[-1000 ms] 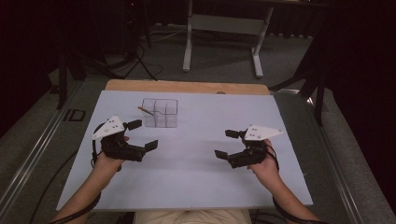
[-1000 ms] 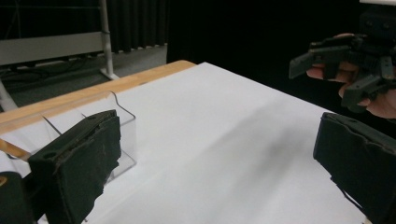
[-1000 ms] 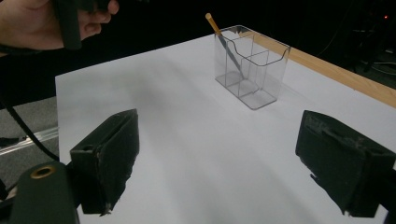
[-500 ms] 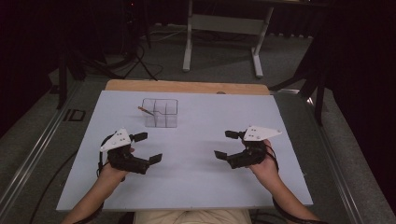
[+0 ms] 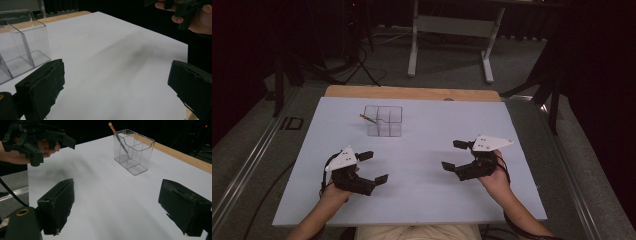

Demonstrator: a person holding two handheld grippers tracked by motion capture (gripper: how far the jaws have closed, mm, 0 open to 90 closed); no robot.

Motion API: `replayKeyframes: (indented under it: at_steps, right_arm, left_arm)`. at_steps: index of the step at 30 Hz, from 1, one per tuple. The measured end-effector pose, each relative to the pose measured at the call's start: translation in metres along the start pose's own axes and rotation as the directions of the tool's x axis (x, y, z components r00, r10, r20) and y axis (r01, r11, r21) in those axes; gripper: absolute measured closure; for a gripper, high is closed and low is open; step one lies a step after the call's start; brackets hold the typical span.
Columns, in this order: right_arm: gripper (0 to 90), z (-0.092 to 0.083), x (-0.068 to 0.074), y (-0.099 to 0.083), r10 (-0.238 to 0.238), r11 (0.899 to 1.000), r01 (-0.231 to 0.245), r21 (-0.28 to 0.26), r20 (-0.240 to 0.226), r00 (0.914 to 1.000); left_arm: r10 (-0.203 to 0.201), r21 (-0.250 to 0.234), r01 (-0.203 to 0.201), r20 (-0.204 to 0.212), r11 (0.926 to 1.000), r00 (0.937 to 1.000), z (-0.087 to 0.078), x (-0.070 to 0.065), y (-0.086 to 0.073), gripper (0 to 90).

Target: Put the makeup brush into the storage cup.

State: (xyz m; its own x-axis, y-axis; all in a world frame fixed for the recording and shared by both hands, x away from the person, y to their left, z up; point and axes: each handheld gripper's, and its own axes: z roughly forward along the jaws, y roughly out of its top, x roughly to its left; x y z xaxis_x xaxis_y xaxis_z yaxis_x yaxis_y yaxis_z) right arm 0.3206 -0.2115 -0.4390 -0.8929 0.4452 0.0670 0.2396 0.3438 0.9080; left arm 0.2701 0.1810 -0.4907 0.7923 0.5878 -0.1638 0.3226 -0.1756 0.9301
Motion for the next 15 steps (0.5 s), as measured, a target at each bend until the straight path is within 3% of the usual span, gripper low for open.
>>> replayKeyframes:
  at_steps: [15]
  right_arm:
    - [13.6,0.000,-0.001,-0.004,0.001,1.000,-0.001,0.011,0.006,1.0000]
  left_arm:
    - [-0.004,0.010,0.004,0.004,0.9999,1.0000,0.008,0.002,-0.014,1.7]
